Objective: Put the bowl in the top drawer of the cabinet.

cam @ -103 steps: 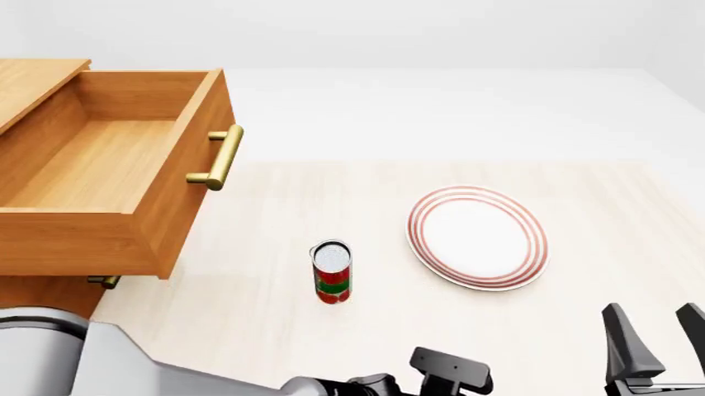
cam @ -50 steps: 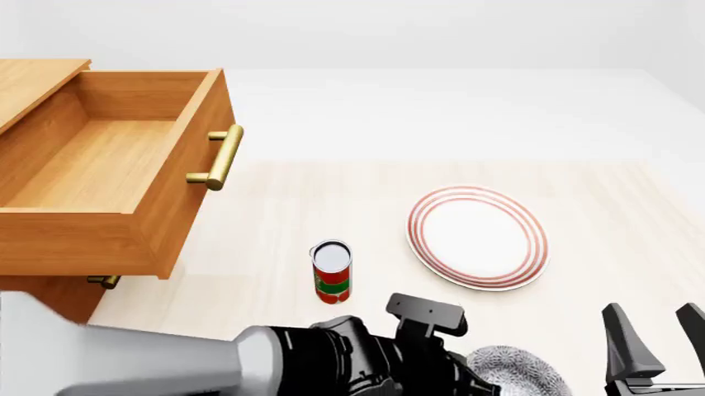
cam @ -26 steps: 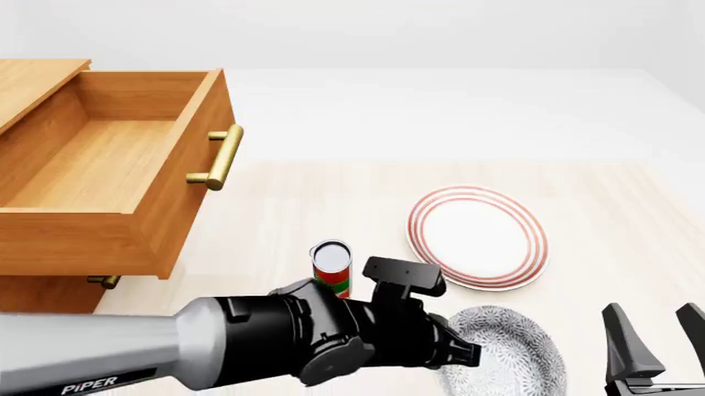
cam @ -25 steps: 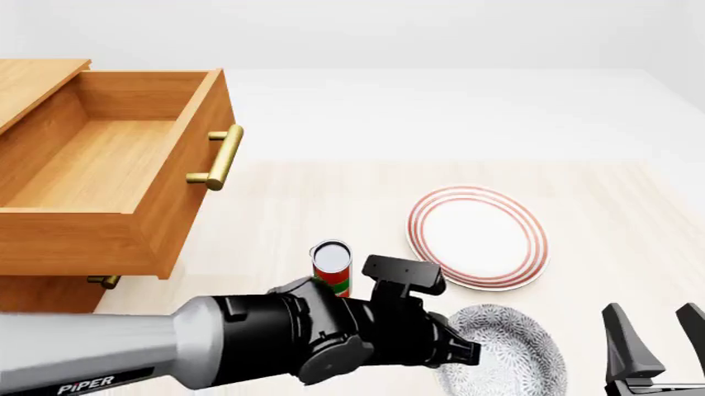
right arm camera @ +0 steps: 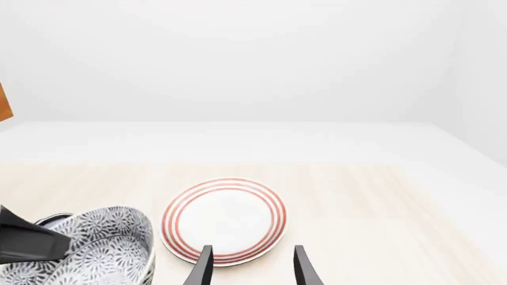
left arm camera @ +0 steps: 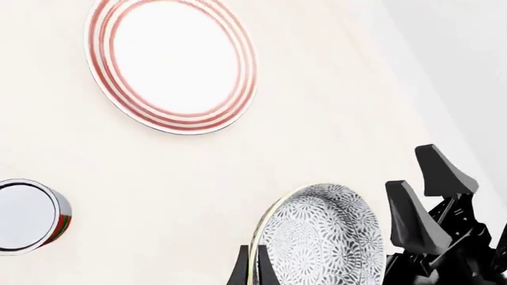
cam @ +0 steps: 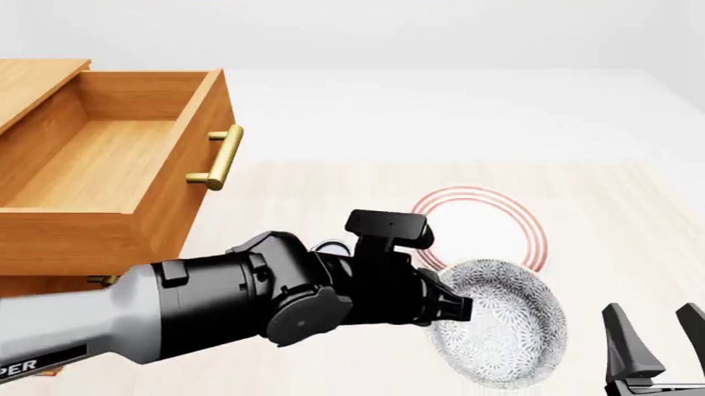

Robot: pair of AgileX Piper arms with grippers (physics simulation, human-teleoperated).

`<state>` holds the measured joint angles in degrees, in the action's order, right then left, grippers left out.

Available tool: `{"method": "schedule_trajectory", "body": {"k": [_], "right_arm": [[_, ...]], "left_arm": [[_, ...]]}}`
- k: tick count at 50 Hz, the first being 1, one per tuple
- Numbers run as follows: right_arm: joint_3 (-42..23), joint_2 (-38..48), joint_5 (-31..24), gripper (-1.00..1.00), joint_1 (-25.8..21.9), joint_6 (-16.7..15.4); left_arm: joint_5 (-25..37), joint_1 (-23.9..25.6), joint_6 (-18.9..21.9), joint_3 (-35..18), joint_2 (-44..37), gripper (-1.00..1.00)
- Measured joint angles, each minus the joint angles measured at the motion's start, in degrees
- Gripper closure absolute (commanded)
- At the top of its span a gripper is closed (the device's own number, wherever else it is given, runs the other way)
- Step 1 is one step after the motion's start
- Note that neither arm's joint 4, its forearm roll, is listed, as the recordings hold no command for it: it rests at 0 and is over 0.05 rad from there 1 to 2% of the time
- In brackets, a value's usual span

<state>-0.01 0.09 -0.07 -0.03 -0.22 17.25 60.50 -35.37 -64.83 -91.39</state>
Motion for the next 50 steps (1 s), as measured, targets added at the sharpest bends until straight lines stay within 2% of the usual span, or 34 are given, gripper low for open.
{"method": "schedule_trajectory", "body": {"k": [50], "right_arm": [[0.0,0.0,0.0,-1.0,0.0,0.0]], "left_arm": [[8.0,-6.3,4.3,-5.4,8.0,1.0]]}}
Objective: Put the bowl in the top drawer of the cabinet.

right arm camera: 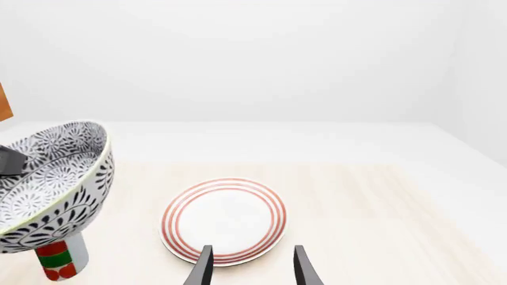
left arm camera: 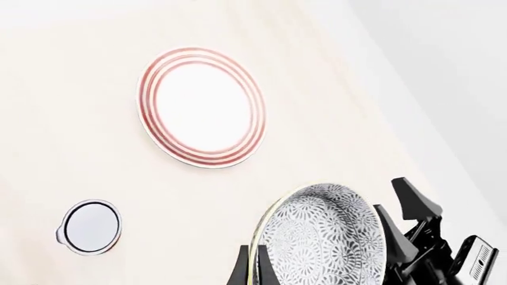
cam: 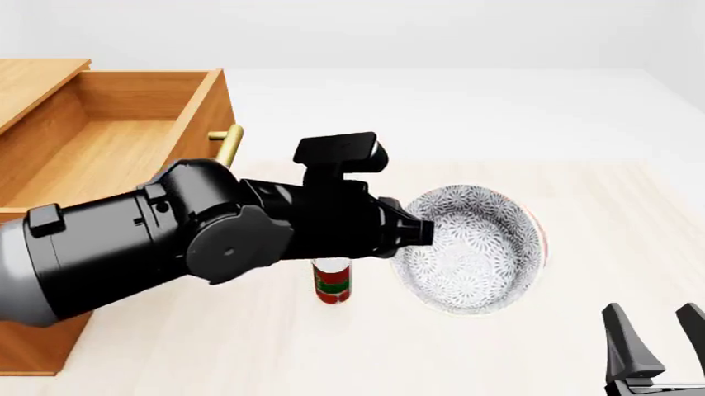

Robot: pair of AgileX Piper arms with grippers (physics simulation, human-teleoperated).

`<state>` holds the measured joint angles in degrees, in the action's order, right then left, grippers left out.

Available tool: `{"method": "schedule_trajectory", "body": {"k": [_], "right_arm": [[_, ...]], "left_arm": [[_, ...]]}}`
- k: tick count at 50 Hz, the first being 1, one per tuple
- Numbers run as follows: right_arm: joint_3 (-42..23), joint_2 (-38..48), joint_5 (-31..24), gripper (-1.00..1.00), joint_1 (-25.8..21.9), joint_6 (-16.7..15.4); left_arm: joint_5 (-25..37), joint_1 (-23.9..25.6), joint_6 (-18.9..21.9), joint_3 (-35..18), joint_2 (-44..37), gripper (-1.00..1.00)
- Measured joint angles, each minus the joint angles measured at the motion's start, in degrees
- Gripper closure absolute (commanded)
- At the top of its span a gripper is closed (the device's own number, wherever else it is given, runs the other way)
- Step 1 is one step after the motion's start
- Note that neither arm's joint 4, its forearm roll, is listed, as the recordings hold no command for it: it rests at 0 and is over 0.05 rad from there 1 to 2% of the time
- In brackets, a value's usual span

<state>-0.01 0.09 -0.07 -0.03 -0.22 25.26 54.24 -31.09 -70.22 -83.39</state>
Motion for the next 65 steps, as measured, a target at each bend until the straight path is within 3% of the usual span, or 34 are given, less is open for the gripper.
{"method": "schedule_trajectory", "body": {"k": [65], "right_arm": [[0.0,0.0,0.0,-1.0,0.0,0.0]], "left_arm": [[9.7,-13.5,5.5,-5.3,8.9,1.0]]}}
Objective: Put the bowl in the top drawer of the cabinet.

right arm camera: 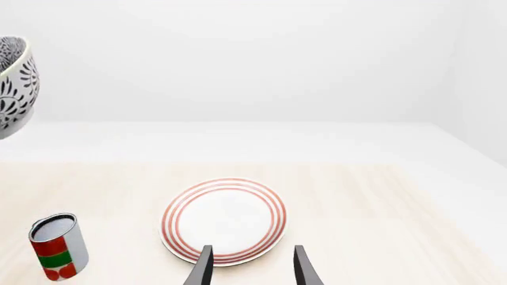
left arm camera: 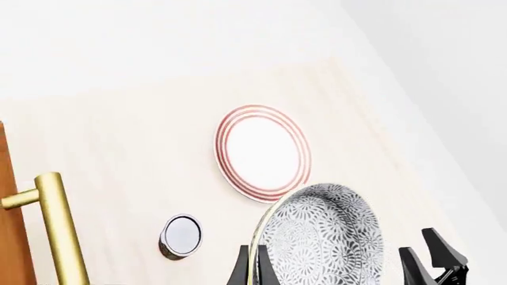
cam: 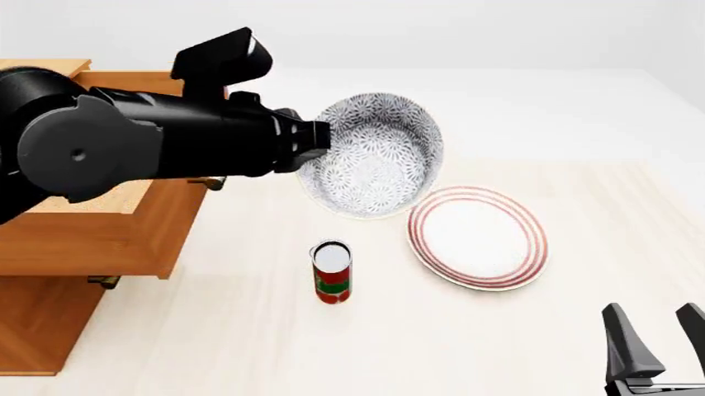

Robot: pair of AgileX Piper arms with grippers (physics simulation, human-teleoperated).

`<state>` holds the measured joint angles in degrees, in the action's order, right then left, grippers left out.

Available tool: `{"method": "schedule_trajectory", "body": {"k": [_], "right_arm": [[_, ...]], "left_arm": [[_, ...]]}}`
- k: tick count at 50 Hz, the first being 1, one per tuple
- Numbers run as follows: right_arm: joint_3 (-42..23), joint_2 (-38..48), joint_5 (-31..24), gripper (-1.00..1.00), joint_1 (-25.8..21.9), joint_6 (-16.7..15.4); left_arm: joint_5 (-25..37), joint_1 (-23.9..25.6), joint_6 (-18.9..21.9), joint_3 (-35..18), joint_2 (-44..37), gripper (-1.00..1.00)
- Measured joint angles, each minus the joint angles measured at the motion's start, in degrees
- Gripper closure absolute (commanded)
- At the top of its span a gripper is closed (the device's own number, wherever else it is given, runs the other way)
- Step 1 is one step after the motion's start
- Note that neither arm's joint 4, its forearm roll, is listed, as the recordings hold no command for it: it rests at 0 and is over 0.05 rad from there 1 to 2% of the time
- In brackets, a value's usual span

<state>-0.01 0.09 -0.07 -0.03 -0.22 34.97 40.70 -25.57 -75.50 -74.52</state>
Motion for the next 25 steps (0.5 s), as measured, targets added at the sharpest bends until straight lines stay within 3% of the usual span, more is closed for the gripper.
{"method": "schedule_trajectory", "body": {"k": [25], "right_arm": [[0.0,0.0,0.0,-1.0,0.0,0.0]], "left_arm": [[3.8,-5.4,1.7,-3.1,2.5,1.0]]}}
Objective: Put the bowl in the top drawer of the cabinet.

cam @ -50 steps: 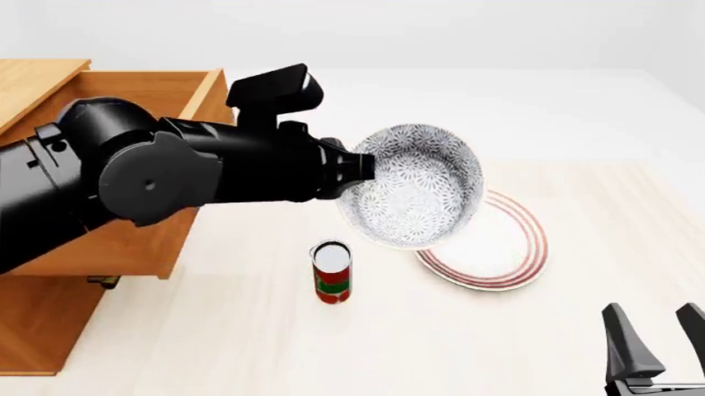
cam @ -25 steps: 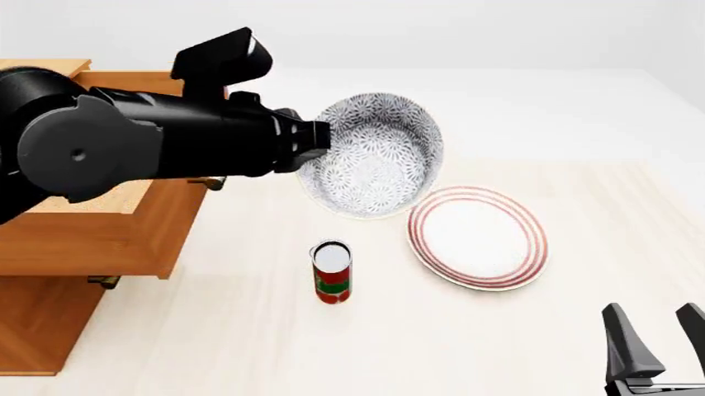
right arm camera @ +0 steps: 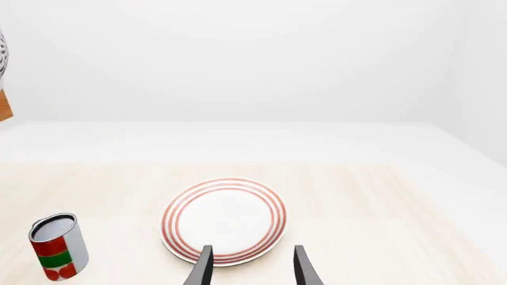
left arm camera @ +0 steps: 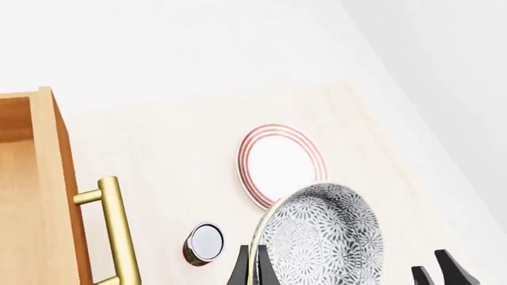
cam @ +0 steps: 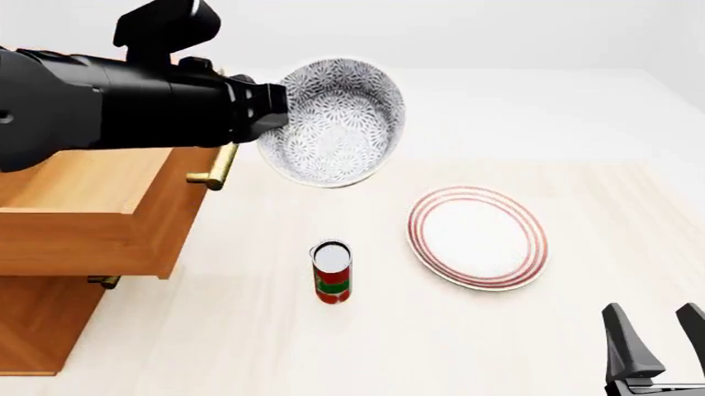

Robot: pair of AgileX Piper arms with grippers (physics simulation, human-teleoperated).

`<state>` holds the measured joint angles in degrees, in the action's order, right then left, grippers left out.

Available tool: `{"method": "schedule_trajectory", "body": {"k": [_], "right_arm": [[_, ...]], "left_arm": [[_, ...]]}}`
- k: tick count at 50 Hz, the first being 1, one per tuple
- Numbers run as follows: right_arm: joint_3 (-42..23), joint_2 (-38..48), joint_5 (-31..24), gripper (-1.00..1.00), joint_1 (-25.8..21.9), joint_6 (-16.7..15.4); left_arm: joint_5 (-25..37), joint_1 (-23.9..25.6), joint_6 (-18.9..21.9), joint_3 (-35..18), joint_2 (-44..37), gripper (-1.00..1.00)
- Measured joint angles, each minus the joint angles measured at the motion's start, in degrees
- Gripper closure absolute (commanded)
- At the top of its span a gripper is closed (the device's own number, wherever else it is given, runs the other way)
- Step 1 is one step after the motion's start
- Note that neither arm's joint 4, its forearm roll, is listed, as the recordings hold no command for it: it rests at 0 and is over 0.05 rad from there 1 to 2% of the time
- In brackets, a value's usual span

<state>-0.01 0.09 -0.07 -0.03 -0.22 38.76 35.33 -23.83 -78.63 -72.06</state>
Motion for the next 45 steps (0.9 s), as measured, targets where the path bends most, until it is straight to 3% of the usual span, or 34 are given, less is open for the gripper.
{"method": "schedule_trajectory", "body": {"k": [45], "right_arm": [[0.0,0.0,0.0,-1.0,0.0,0.0]], "left_arm": [[7.5,-10.9,3.2,-7.2,4.4,1.0]]}}
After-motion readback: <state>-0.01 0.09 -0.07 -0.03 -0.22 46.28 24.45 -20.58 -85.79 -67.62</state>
